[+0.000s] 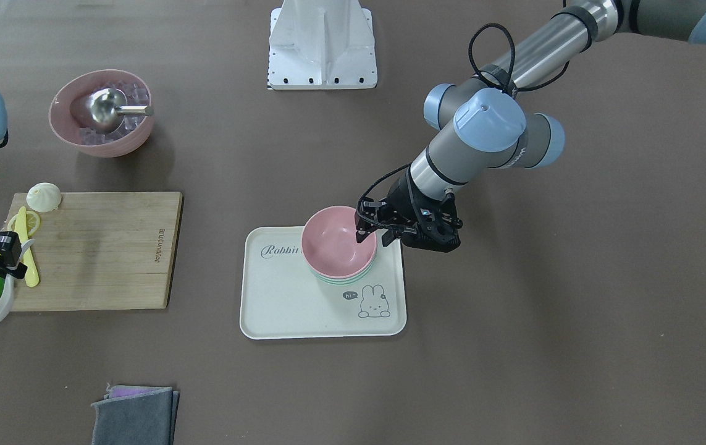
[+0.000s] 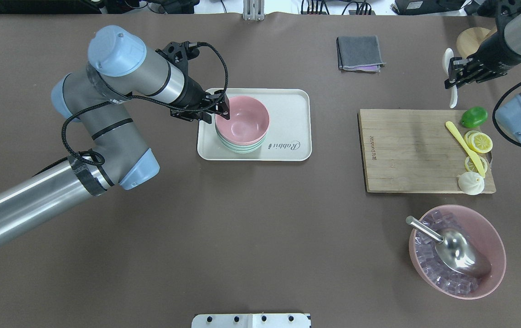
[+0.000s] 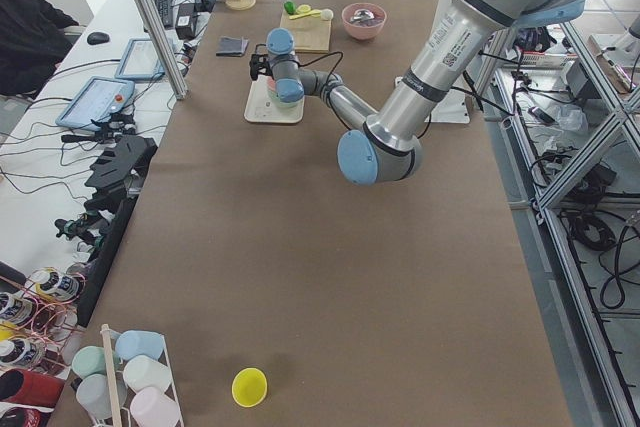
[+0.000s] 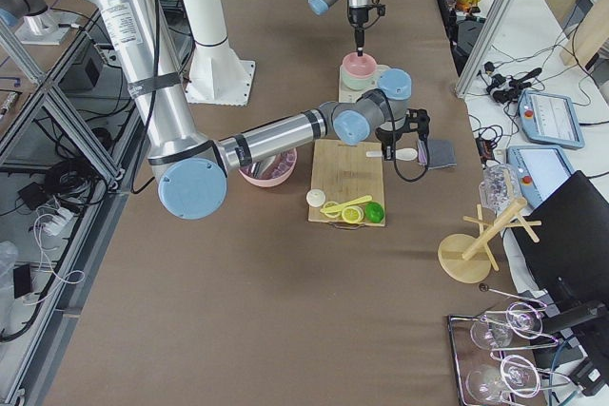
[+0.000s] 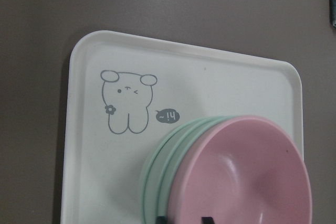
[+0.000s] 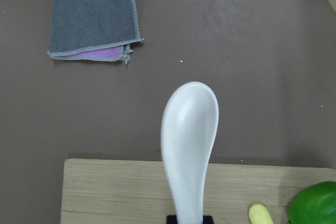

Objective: Stack pink bowl on green and place spoon
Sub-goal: 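Release the pink bowl while the right gripper carries the spoon into it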

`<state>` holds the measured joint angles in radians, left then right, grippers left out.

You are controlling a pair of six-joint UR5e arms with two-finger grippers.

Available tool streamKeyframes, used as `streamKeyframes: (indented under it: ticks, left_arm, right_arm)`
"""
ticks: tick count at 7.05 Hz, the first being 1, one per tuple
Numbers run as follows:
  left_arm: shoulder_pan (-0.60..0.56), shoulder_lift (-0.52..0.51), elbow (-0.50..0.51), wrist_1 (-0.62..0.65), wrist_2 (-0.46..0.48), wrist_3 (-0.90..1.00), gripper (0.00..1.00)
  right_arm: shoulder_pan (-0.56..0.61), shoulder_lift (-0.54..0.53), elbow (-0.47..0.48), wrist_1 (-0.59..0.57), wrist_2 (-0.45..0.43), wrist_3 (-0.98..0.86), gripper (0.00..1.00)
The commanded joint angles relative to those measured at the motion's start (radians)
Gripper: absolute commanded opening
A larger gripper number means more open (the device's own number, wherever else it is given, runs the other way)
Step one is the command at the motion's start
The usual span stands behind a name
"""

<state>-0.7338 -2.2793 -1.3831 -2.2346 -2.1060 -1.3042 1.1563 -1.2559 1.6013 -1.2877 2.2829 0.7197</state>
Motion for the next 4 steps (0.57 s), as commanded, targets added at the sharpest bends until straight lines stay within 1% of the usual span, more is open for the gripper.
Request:
streamKeyframes:
  ticks: [1,2,3,4]
  left_arm:
    - [-0.015,-0.002,-0.017,-0.01,0.011,0.0,0.99]
    - [-0.069,-0.002,-0.019,-0.008,0.0,0.0,0.99]
    - [-0.113,0.01,-0.019,-0.007,-0.014,0.002,0.99]
    - [-0.192,0.042,-0.02,-0.008,-0.101,0.005,0.99]
  right_arm:
    - [-0.019,0.097,0.005,-0.001,0.009,0.016,0.0]
    - [-0.065,0.163,0.006,0.002,0.029,0.048,0.0]
    - [-0.132,0.223,0.017,0.013,0.021,0.154,0.0]
    - [-0.195,0.301,0.026,0.013,0.02,0.29,0.0]
